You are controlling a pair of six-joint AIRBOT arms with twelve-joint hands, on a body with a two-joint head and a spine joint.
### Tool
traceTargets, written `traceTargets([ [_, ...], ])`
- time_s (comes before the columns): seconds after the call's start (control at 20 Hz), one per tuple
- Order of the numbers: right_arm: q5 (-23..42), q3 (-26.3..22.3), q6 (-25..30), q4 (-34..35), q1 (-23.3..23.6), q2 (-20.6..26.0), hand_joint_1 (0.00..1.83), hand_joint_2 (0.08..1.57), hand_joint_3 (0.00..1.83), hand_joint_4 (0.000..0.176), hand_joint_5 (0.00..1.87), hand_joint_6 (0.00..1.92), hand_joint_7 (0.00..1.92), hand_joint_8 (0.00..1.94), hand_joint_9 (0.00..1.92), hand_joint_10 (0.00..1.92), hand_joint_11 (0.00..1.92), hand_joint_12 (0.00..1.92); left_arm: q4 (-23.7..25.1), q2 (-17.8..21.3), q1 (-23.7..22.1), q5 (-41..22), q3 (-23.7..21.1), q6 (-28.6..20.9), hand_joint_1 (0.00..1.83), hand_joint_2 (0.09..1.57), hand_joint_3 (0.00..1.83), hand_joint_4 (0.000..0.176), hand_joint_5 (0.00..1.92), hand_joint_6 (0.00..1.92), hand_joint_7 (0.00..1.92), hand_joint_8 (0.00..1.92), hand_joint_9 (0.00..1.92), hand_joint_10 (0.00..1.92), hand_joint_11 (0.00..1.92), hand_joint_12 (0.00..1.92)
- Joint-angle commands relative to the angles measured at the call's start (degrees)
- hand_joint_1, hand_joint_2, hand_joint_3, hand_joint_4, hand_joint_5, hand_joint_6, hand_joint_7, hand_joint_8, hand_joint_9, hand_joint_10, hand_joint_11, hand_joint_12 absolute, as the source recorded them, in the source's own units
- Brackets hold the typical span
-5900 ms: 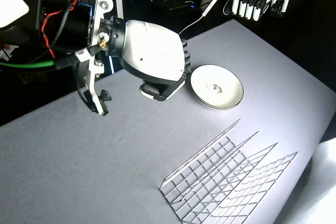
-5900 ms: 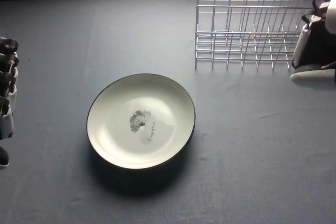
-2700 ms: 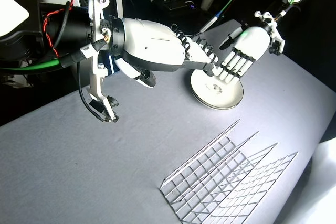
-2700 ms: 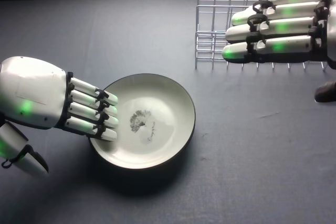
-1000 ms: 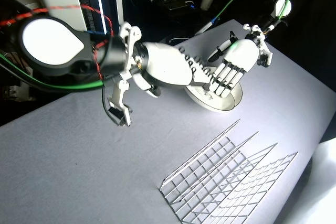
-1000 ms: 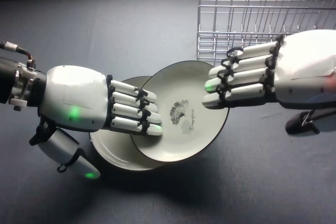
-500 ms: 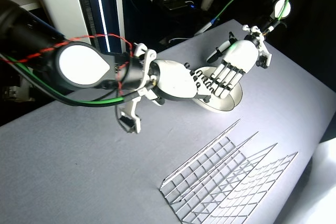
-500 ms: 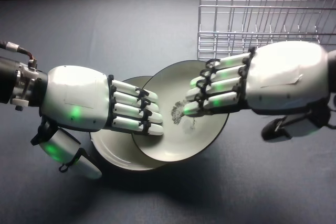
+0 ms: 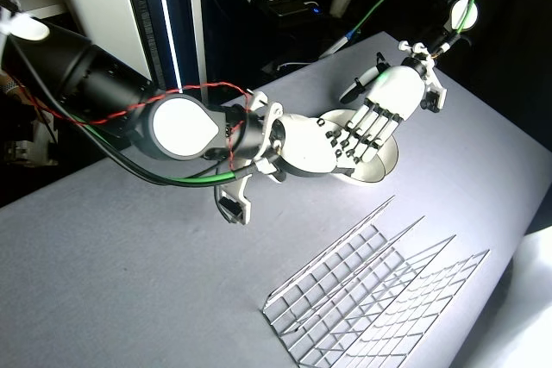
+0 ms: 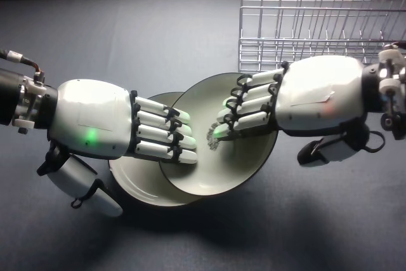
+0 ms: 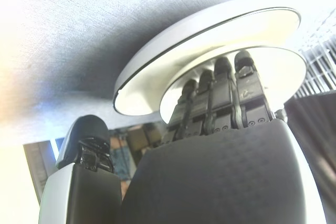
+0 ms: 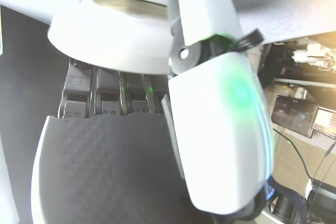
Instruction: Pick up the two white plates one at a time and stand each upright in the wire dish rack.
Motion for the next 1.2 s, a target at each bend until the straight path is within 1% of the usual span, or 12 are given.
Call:
traceTargets([
  [0.0,3.64,0.44,-0.29,2.37,0.35,-0.23,1.32,1.05,0.0,0.0,0.19,0.01,0.14,0.01,0.15,0.01,0.0,0.73,1.47,-0.94,0.28,0.9,0.16,0.24,0.0,1.21,0.0,0.0,0.0,0.0,0.0,0.0,0.0,0.0,0.0,0.0],
  [0.2,2.9,2.53,-0.33,3.11,0.52,-2.39,1.26,1.07,0.01,0.0,0.23,0.01,0.19,0.01,0.2,0.02,0.0,0.83,1.01,-1.13,0.49,0.88,0.7,0.24,0.0,1.21,0.0,0.0,0.0,0.0,0.0,0.0,0.0,0.0,0.0,0.0],
  [0.25,2.88,2.99,-0.33,3.11,0.52,-2.76,1.27,1.08,0.01,0.0,0.26,0.01,0.21,0.01,0.23,0.02,0.0,0.91,0.94,-1.18,0.51,0.88,0.83,0.17,0.0,1.21,0.0,0.0,0.0,0.0,0.0,0.0,0.0,0.0,0.0,0.0],
  [0.35,2.77,3.6,-0.33,3.12,0.5,-3.34,1.29,1.09,0.0,0.0,0.37,0.02,0.33,0.01,0.35,0.04,0.0,1.08,0.77,-1.2,0.65,0.88,1.04,0.16,0.0,1.21,0.0,0.0,0.0,0.0,0.0,0.0,0.0,0.0,0.0,0.0],
  [0.45,2.72,4.26,-0.39,3.12,0.33,-4.02,1.31,1.07,0.0,0.0,0.47,0.02,0.45,0.01,0.46,0.04,0.04,1.16,0.08,-1.19,0.91,0.88,1.42,0.16,0.0,1.21,0.0,0.0,0.0,0.0,0.0,0.0,0.0,0.0,0.0,0.0],
  [0.55,2.57,4.76,-0.42,3.28,0.15,-4.62,1.31,1.07,0.0,0.0,0.59,0.03,0.61,0.02,0.61,0.05,0.18,1.13,-0.15,-1.19,0.95,0.88,1.58,0.1,0.0,1.21,0.0,0.0,0.04,0.01,0.0,0.0,0.0,0.0,0.01,0.0],
  [0.7,1.74,5.2,-0.68,4.49,-0.07,-5.14,1.36,1.07,0.0,0.0,0.88,0.04,0.95,0.03,0.91,0.06,0.51,1.01,-0.18,-1.15,0.99,0.87,1.64,0.09,0.0,1.21,0.0,0.0,0.01,0.01,0.0,0.0,0.0,0.0,0.0,0.0],
  [0.75,1.7,5.49,-0.8,4.49,-0.14,-5.35,1.39,1.05,0.0,0.0,0.97,0.72,1.36,0.01,1.05,0.69,0.63,1.04,-0.26,-1.19,1.04,0.83,1.77,0.09,0.0,1.22,0.0,0.0,0.0,0.0,0.0,0.0,0.0,0.0,0.0,0.0],
  [0.8,1.66,5.62,-0.83,4.49,-0.19,-5.48,1.37,1.12,0.0,0.0,0.82,1.12,1.1,0.72,0.9,1.09,0.64,1.07,-0.32,-1.21,1.09,0.82,1.86,0.09,0.0,1.22,0.0,0.0,0.0,0.0,0.0,0.0,0.0,0.0,0.0,0.0],
  [0.85,1.64,5.78,-0.85,4.49,-0.25,-5.58,1.38,1.11,0.0,0.0,0.89,1.11,1.07,0.82,0.91,1.08,0.74,1.07,-0.38,-1.23,1.1,0.82,1.95,0.08,0.0,1.21,0.0,0.0,0.0,0.0,0.0,0.0,0.0,0.0,0.0,0.0],
  [0.95,1.64,5.79,-0.88,4.49,-0.35,-5.6,1.38,1.09,0.0,0.0,0.97,1.04,1.06,0.82,0.95,1.04,0.87,1.04,-0.4,-1.17,1.13,0.78,1.95,-0.13,0.0,1.21,0.0,0.0,0.01,0.01,0.0,0.0,0.0,0.0,0.0,0.0],
  [1.15,1.69,5.77,-0.9,4.49,-0.37,-5.58,1.38,1.11,0.0,0.0,0.91,1.11,1.02,0.93,0.92,1.07,0.84,1.05,-1.72,1.18,0.23,-0.12,-0.19,-0.76,0.0,1.21,0.0,0.0,0.02,0.01,0.0,0.0,0.0,0.0,0.0,0.0],
])
